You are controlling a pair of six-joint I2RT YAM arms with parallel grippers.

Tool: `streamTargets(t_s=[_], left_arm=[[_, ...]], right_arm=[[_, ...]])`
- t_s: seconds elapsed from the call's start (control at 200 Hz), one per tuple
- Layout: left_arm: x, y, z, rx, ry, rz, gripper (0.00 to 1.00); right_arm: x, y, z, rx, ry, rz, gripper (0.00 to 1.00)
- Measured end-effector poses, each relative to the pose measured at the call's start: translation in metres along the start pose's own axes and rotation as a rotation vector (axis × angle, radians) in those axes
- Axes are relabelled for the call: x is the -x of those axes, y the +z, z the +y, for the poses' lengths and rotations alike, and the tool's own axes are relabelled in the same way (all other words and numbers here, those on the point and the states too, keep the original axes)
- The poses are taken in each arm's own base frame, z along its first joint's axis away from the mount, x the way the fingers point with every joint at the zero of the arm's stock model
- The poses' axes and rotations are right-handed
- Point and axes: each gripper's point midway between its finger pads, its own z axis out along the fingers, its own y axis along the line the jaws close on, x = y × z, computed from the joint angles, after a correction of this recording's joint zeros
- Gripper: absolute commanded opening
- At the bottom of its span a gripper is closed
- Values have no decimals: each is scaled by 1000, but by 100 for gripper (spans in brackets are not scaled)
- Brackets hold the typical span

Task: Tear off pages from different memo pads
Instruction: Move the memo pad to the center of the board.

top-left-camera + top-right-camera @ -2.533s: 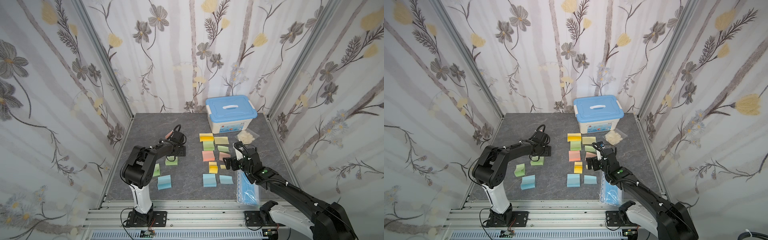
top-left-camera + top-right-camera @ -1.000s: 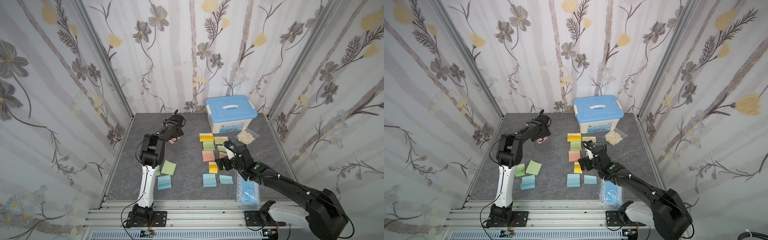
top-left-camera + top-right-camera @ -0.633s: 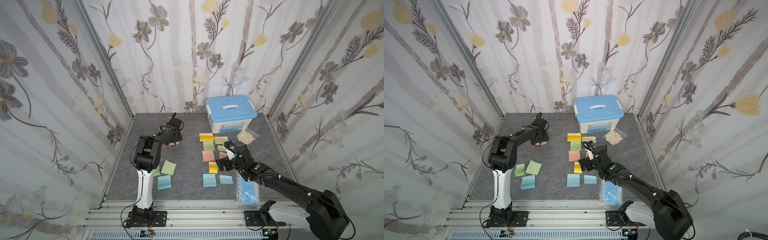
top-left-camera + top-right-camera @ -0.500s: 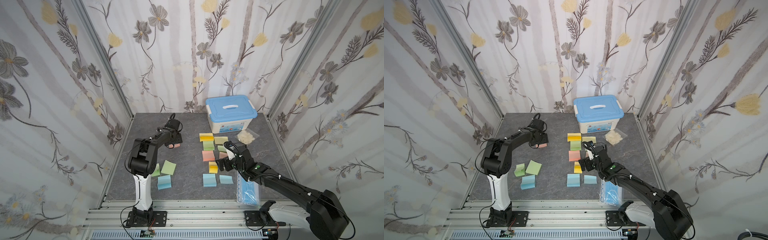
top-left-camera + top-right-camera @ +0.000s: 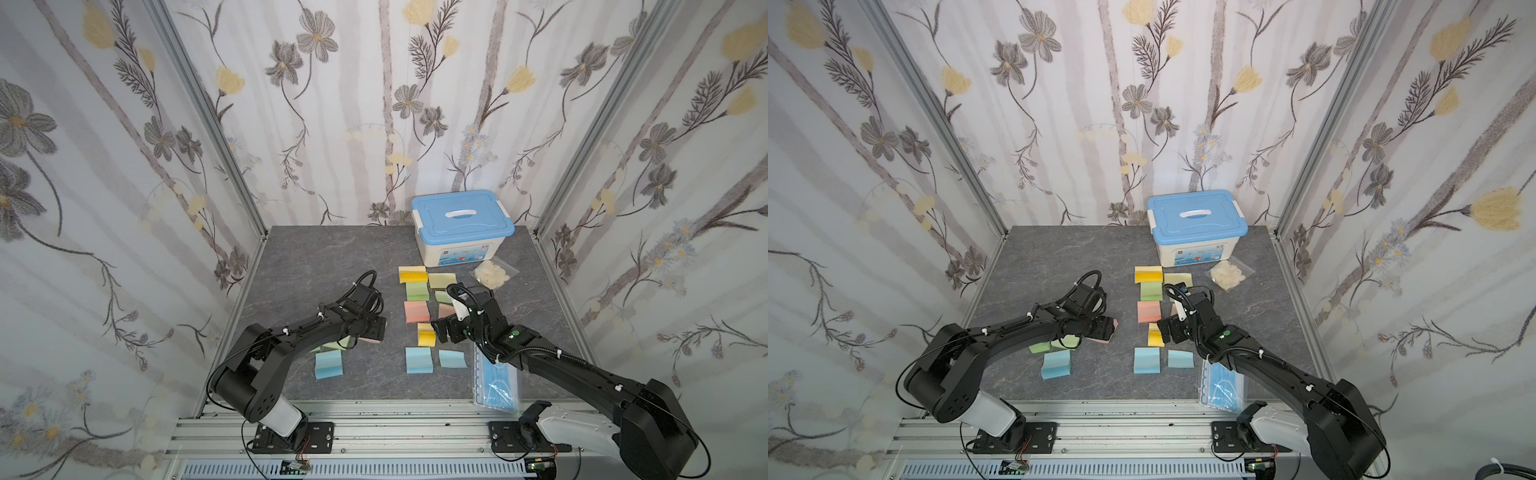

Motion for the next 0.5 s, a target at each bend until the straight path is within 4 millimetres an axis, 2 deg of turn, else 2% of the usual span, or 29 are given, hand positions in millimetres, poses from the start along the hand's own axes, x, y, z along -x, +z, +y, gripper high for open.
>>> streamTargets(t_s=[0.13, 0.155, 0.26, 0.405, 0.5], left_arm=[[-23, -10, 2, -11, 21, -11, 96], [-24, -13, 1, -16, 24, -21, 100], [-18, -35, -4, -45, 19, -103, 100], [-6, -71, -4, -62, -94, -232, 83], [-16, -85, 2, -53, -186, -256, 75]], right_arm=[[-5, 1, 6, 3, -10, 38, 100], [-5, 1, 9, 6, -13, 44, 100], [-4, 2, 23, 26, -36, 70, 100], [1, 9, 49, 62, -77, 111, 89], [4, 20, 69, 85, -98, 146, 81]])
